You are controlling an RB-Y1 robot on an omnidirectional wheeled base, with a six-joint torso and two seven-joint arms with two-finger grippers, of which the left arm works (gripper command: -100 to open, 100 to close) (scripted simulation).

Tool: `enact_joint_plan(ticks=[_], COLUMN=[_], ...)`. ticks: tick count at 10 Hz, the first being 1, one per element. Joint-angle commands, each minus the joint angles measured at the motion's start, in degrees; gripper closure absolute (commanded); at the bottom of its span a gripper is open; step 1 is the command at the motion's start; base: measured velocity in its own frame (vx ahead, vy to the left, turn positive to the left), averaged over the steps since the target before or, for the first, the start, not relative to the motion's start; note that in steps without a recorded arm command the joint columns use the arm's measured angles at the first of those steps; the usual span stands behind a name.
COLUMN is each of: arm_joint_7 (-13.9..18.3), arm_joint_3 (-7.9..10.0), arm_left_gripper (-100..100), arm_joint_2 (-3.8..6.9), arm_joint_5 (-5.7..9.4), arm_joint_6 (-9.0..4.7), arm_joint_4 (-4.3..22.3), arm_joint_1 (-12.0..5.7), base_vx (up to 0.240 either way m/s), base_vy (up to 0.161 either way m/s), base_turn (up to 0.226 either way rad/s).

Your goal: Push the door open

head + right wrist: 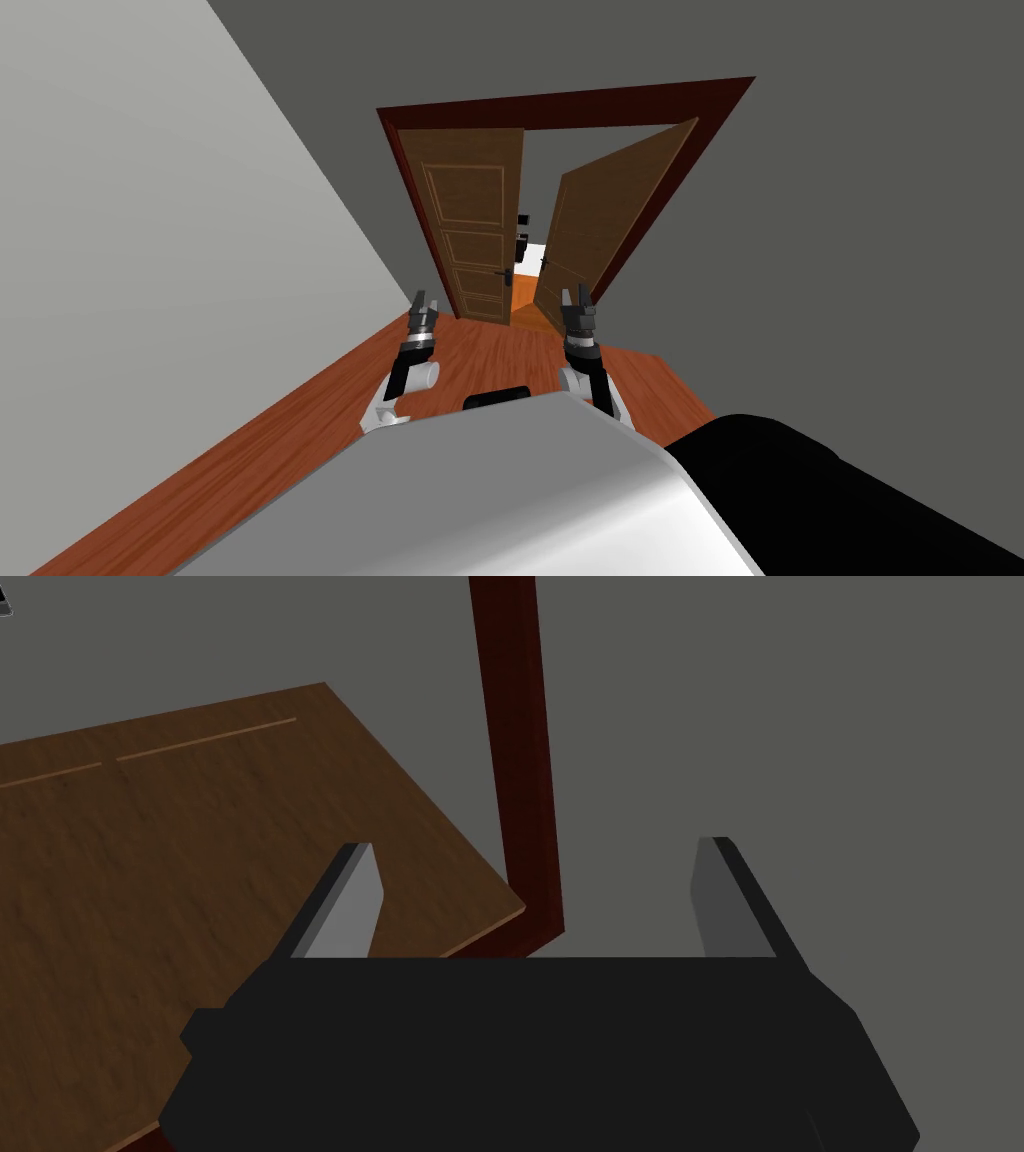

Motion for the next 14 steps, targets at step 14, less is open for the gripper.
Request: enact_joint_plan(ticks=[14], arm_joint_7=[2.9], arm_joint_3=[-2.18], arm_left_gripper=[-100], arm_joint_2=[1.37], arm_joint_5=[-0.20], arm_joint_6=[-0.67], arm_joint_4=[22.6], arm_joint_1=[-13.05], base_vx=[0.071], base_vy=[-0.016], base_turn=[-0.014])
